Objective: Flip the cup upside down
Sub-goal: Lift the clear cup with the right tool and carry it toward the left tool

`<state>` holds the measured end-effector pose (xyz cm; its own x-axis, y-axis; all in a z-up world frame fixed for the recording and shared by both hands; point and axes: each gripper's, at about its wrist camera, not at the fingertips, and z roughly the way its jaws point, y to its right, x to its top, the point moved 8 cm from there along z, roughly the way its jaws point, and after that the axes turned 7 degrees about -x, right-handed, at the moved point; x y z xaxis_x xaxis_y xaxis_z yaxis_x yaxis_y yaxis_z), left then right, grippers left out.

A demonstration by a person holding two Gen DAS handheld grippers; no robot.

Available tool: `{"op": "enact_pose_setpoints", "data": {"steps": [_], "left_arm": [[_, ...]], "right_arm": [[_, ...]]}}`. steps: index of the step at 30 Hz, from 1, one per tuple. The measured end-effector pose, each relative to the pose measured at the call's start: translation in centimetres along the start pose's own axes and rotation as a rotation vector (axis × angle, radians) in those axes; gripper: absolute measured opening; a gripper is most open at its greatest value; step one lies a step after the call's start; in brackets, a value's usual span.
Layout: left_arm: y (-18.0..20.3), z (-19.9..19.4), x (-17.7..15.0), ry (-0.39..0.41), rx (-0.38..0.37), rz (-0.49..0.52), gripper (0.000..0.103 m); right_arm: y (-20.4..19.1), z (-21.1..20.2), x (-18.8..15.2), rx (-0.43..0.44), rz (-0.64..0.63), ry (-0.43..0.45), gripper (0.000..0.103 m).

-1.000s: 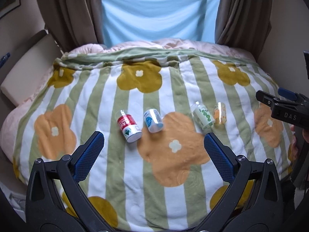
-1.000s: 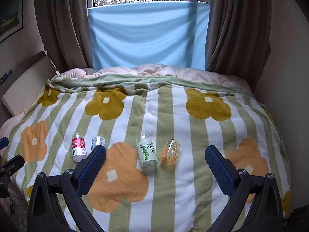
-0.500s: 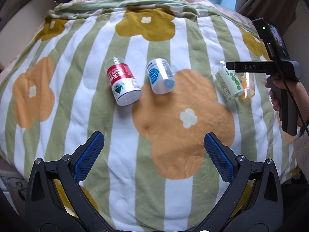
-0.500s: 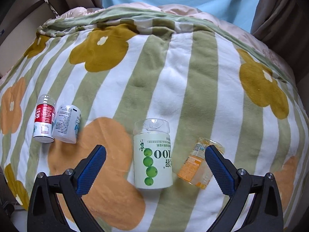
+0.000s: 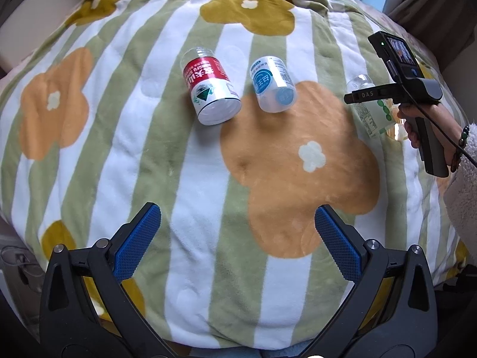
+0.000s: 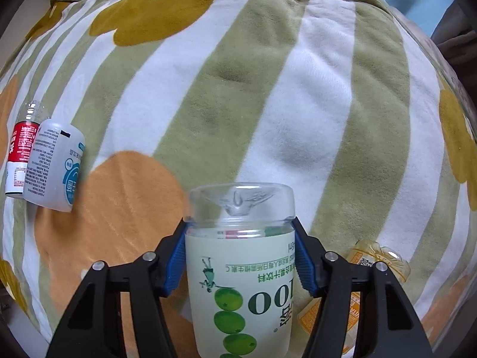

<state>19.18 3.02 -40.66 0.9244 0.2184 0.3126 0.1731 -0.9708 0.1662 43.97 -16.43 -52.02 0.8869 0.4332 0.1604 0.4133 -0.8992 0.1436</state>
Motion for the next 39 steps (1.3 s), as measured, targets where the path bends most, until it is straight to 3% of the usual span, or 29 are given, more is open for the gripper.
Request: {"op": "enact_pose_setpoints", "data": {"steps": [8,12,16,22,33,34,37,39], "left_arm": [[-0.2,-1.5,0.6,0.027,-0.016,0.009,0.103],[-0.4,-2.1,0.4,0.032,-0.027,0.009,0.103],[-0.8,-2.1,-0.4,0.017,-0.045,0.004,0.103],[-1.7,-1.5,-2.2,-0.006,-0.054,0.008,0.103],[-2.5,-0.2,-4.9,-0.055,-0.09,-0.002,0.103],[-2.4,-0.2,-4.9,-0.058,-0.097,-0.002,0.103],[-1.7,-0.3,-4.8,-0.063,-0.108,0.009,0.103],[-1.1,-0.5,-4.5,-0.064,-0.115,0.024,0.103]], "right_arm": [[-1.7,-5.0,-1.0,0.12,0.02,0.046,0.058],[-3.7,-7.7,-4.0,0.212,0.048,0.03,0.058],[-8.1,-9.2,-9.2,0.257,0.066,-0.004,0.058],[-11.9,-8.0,-15.0,0.295,0.124,-0.074,0.058],[-14.2,-5.3,-17.2,0.291,0.181,-0.091,0.06],[-14.0,-5.4,-17.2,0.296,0.189,-0.087,0.064],[-13.6,-5.7,-17.4,0.296,0.229,-0.077,0.091],[-12.6,-6.3,-17.7,0.304,0.278,-0.074,0.092]]}}
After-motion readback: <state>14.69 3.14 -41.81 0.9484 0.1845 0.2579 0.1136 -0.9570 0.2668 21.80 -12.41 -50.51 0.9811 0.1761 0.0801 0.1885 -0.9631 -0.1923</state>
